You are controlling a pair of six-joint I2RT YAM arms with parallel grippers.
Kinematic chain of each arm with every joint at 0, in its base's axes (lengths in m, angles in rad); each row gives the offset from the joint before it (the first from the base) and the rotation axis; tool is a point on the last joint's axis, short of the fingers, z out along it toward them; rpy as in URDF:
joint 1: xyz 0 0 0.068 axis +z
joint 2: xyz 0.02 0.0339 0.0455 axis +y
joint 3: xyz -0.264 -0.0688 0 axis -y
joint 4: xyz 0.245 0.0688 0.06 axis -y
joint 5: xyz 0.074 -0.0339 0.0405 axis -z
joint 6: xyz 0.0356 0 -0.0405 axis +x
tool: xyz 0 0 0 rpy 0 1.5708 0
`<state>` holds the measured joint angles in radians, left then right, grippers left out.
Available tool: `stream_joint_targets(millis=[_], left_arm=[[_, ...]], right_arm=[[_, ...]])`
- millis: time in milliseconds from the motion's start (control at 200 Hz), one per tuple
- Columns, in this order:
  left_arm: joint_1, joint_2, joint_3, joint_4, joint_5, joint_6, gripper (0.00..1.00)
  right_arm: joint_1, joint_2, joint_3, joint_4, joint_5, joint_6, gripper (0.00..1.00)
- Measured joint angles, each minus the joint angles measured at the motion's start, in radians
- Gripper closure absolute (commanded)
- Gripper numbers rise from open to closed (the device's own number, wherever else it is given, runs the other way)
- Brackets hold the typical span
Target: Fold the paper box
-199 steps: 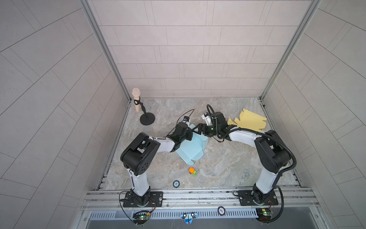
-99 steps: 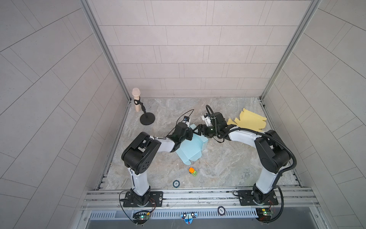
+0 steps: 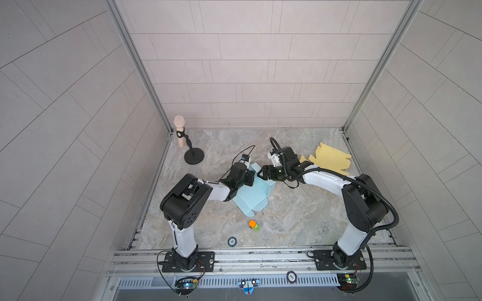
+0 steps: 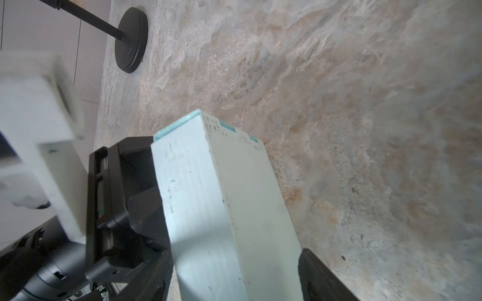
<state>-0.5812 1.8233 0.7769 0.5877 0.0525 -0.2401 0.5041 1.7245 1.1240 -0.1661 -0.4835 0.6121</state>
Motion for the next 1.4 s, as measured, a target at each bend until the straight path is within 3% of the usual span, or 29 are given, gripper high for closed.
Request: stream_joint_targets(millis=[340, 541, 831, 1201, 1402], left_arm=[[0.005, -0.003, -0.013, -0.002, -0.001, -0.006, 0.56], [0.031, 0.010, 0.043, -0.013, 0.066, 0.029, 0.52], [0.042, 0.068, 0.153, -0.032, 0.146, 0.088, 0.67], [0.043, 0.071, 0.143, -0.049, 0.179, 0.082, 0.67], [0.062, -0.005, 0.021, -0.013, 0.172, -0.006, 0.67]], right_arm=[[0.002, -0.005, 0.013, -0.037, 0.027, -0.034, 0.32], [0.002, -0.003, 0.042, -0.068, 0.017, -0.048, 0.33], [0.002, 0.037, 0.121, -0.100, -0.003, -0.068, 0.33], [-0.009, 0.052, 0.136, -0.130, -0.005, -0.073, 0.22], [-0.005, 0.055, 0.231, -0.259, 0.049, -0.113, 0.17]])
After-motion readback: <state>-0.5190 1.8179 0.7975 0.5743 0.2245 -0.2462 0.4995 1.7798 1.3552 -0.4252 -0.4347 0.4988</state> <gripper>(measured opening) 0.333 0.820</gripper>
